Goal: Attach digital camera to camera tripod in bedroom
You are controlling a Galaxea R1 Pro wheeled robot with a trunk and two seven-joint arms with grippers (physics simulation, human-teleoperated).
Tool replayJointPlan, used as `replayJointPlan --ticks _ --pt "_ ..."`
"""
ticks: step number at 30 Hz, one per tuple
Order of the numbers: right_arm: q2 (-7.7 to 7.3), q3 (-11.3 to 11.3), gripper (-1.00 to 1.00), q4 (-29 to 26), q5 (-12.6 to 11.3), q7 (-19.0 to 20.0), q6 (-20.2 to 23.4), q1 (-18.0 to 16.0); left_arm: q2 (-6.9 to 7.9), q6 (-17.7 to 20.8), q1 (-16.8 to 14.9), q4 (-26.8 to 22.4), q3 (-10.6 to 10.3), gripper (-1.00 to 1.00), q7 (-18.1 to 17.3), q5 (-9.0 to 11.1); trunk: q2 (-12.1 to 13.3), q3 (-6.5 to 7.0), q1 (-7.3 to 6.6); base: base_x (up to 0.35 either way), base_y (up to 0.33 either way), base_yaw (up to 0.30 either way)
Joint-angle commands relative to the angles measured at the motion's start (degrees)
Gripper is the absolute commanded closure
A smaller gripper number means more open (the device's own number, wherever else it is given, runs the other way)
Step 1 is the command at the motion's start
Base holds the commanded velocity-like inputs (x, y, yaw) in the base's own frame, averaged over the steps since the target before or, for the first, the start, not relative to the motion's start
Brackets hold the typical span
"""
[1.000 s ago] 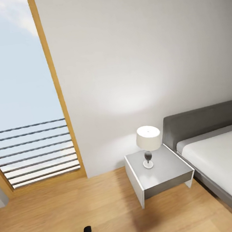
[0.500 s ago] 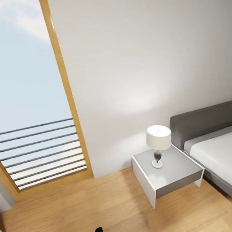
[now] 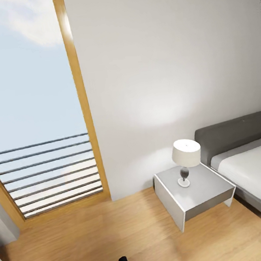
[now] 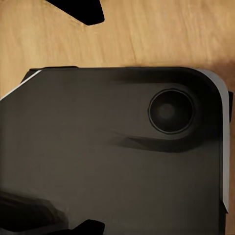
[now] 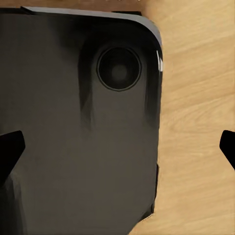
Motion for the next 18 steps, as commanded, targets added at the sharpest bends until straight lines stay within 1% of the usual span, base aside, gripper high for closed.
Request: replayJointPlan --ticks 1,9,15,18 --pt "-0.01 0.03 -1.0 0.0 -0.03 0.01 -0.23 -0.01 -0.01 -0.07 0.01 -0.01 0.05 -1.0 0.02 0.31 -0.02 -0.05 0.01 0.131 0.32 -0.221" --pt "0.02 0.04 -1.0 0.0 0.06 0.01 -0.28 -0.01 -0.02 -0.07 0.01 -0.01 0.01 -1.0 0.02 0.31 -0.02 -0.05 0.01 0.189 0.26 -0.235" --pt "-0.01 0.1 -1.0 0.0 0.21 0.02 -0.25 -0.01 -0.02 -0.07 0.0 -0.01 0.02 -1.0 0.02 0.31 -0.02 -0.05 0.01 0.212 0.202 -0.241" --pt "-0.02 0.1 -1.0 0.0 0.23 0.03 -0.24 -0.01 -0.02 -0.07 0.01 -0.01 0.04 -1.0 0.02 0.31 -0.02 -0.05 0.01 0.144 0.138 -0.241"
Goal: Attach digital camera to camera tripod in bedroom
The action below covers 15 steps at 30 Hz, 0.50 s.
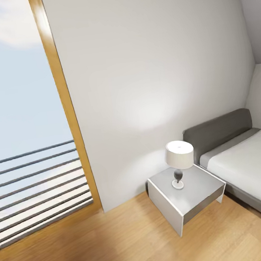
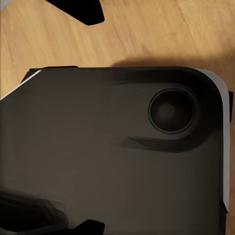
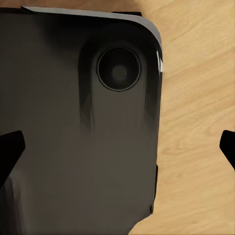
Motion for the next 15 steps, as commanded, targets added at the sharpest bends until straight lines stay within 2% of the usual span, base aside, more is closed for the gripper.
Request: replayJointPlan --ticks 1,15 --pt "-0.02 0.04 -1.0 0.0 0.02 0.01 -0.17 -0.01 -0.01 -0.07 0.01 -0.01 0.05 -1.0 0.02 0.31 -0.02 -0.04 0.01 0.092 0.088 -0.241" --pt "-0.16 -0.03 -1.0 0.0 0.03 -0.01 -0.17 -0.01 0.0 -0.08 -0.02 -0.01 0.04 -1.0 0.02 0.31 -0.02 -0.04 0.01 0.022 0.021 -0.242"
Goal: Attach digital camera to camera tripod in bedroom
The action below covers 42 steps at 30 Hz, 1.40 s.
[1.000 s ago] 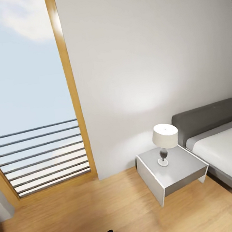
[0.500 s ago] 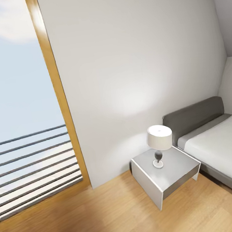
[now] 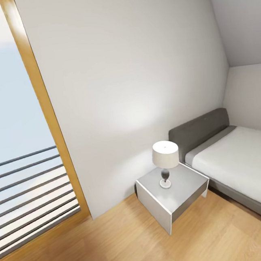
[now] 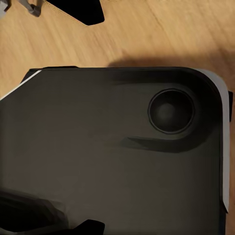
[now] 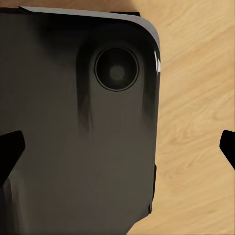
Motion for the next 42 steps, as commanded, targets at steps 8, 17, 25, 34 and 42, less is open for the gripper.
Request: replayJointPlan --ticks 8,17,25,34,42 --pt "-0.03 0.01 -1.0 0.0 -0.05 0.02 -0.16 -0.01 0.09 -0.07 -0.01 -0.07 0.07 -1.0 0.02 0.31 -0.02 -0.05 0.0 0.001 0.001 -0.242" --pt "-0.1 0.01 -1.0 0.0 -0.1 0.01 -0.09 -0.01 0.13 -0.12 -0.01 -0.01 0.13 -1.0 0.02 0.31 -0.02 -0.05 0.0 0.0 0.083 -0.237" --pt "-0.1 0.01 -1.0 0.0 -0.11 0.02 -0.1 -0.01 0.11 -0.11 -0.02 -0.01 0.15 -1.0 0.03 0.31 -0.02 -0.05 0.0 0.0 0.299 -0.215" --pt "-0.11 0.01 -1.0 0.0 -0.16 0.01 -0.08 -0.01 0.08 -0.1 -0.01 -0.01 0.09 -1.0 0.02 0.31 -0.02 -0.05 0.0 0.0 0.174 -0.186" --pt "-0.11 0.01 -1.0 0.0 -0.16 0.01 -0.1 -0.01 0.13 -0.07 0.0 -0.01 0.07 -1.0 0.02 0.31 -0.02 -0.05 0.0 0.0 0.011 -0.164"
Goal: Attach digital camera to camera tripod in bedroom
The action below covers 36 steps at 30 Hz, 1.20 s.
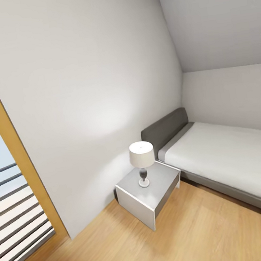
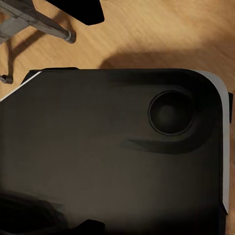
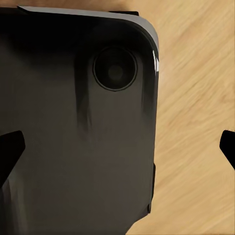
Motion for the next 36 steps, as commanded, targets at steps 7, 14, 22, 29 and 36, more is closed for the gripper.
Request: replayJointPlan --ticks 7,14,22,29,36 --pt "0.0 0.03 -1.0 0.0 0.0 0.01 -0.17 -0.01 0.0 -0.06 0.02 -0.02 0.05 -1.0 0.02 0.31 -0.02 -0.05 0.0 0.0 0.002 -0.159" --pt "0.0 0.03 -1.0 0.0 0.0 0.01 -0.16 -0.01 0.0 -0.06 0.03 -0.01 0.04 -1.0 0.02 0.31 -0.02 -0.05 0.0 0.0 0.0 -0.156" --pt "0.0 0.03 -1.0 0.0 0.0 0.01 -0.17 -0.01 -0.06 -0.12 -0.01 -0.01 0.09 -1.0 0.02 0.31 -0.02 -0.05 0.0 0.0 0.0 -0.12" --pt "-0.16 0.19 -1.0 0.0 0.21 0.09 -0.15 -0.01 -0.05 -0.14 -0.02 -0.01 0.13 -1.0 0.09 0.35 -0.02 -0.05 0.0 -0.109 0.145 -0.015" --pt "-0.18 0.28 -1.0 0.0 0.27 0.06 -0.24 -0.01 -0.02 -0.11 -0.02 -0.01 0.13 -1.0 0.1 0.37 -0.02 -0.05 0.0 -0.167 0.249 -0.001"
